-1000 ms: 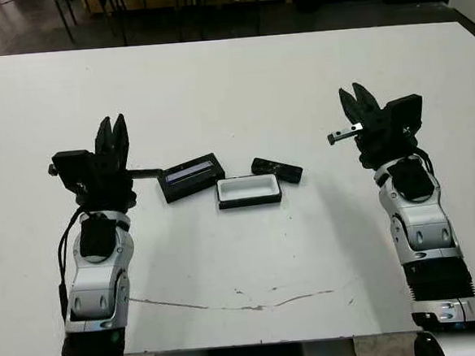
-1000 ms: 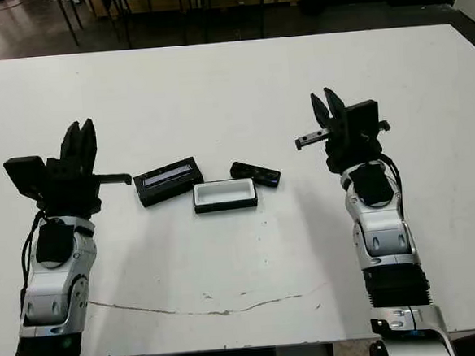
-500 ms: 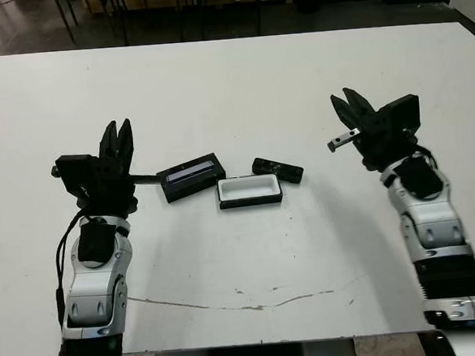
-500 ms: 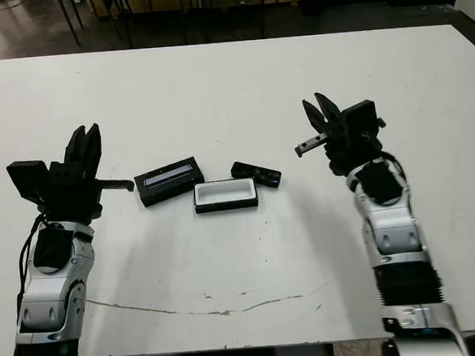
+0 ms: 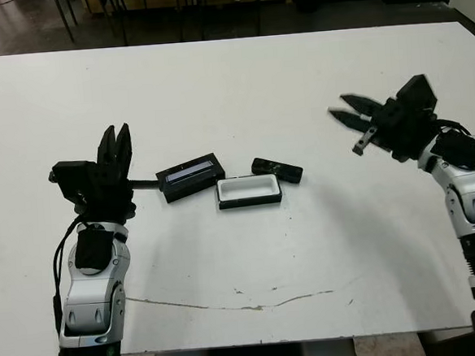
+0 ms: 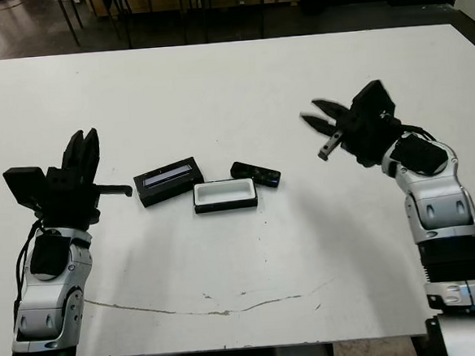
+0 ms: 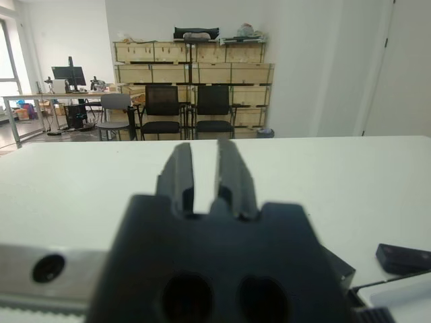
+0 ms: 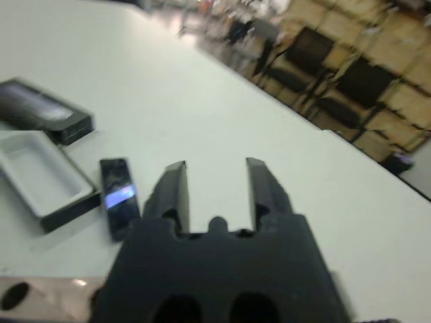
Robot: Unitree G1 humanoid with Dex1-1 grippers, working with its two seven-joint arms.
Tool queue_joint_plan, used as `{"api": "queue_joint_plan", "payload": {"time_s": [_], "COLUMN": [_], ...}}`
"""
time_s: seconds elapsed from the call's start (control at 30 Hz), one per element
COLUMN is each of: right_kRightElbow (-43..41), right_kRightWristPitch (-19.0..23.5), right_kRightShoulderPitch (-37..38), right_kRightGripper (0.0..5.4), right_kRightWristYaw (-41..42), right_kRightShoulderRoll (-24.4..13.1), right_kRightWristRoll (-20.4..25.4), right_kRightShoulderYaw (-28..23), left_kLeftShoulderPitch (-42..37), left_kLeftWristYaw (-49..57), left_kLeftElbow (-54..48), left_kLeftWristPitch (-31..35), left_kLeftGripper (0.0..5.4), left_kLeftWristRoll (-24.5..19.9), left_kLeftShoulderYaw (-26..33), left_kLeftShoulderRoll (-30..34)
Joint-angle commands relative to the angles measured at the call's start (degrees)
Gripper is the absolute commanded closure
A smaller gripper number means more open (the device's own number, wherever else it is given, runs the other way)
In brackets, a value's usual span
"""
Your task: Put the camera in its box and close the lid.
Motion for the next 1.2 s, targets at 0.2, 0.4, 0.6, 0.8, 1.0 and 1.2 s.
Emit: {"api": "queue_joint_plan", "payload": {"time_s": [0.2, 0.4, 0.6, 0.8, 1.0, 1.2], "right_kRightElbow": [3.49, 4.37, 4.54, 5.25, 6.37, 7.14], "right_kRightWristPitch": [2.51, 2.7, 1.28, 1.4, 0.0, 0.28], "right_kRightShoulderPitch": [-2.55, -2.6, -1.43, -1.01, -1.04, -1.18], "right_kRightGripper": [2.42, 1.11, 1.0, 2.36, 2.01, 1.7], "right_kRightWristYaw": [7.99, 10.35, 10.42, 10.34, 10.4, 10.85], "right_kRightShoulderRoll": [-1.74, -1.44, -1.15, -1.31, -1.15, -0.84], "right_kRightWristRoll": [-1.87, -2.0, -2.3, -2.8, -3.48, -3.48], "right_kRightShoulderYaw": [6.04, 7.44, 7.91, 8.56, 9.11, 9.56], "left_kLeftShoulderPitch": [1.39, 1.63, 1.77, 1.94, 1.96, 1.88], "left_kLeftWristYaw": [-0.52, -0.31, -0.42, -0.06, -0.19, -0.16], "left_kLeftElbow": [-0.29, -0.58, -0.62, -1.02, -0.73, -0.67], "left_kLeftWristPitch": [1.55, 2.0, 1.86, 2.41, 1.81, 2.05], "left_kLeftGripper": [5.4, 5.4, 5.4, 5.4, 5.4, 5.4], "left_kLeftWristRoll": [0.13, 0.73, 0.79, 1.18, 1.1, 1.07], "left_kLeftShoulderYaw": [0.41, 0.12, -0.1, -0.28, -0.24, -0.23], "left_kLeftShoulderRoll": [1.47, 1.83, 2.04, 2.16, 2.17, 2.18]}}
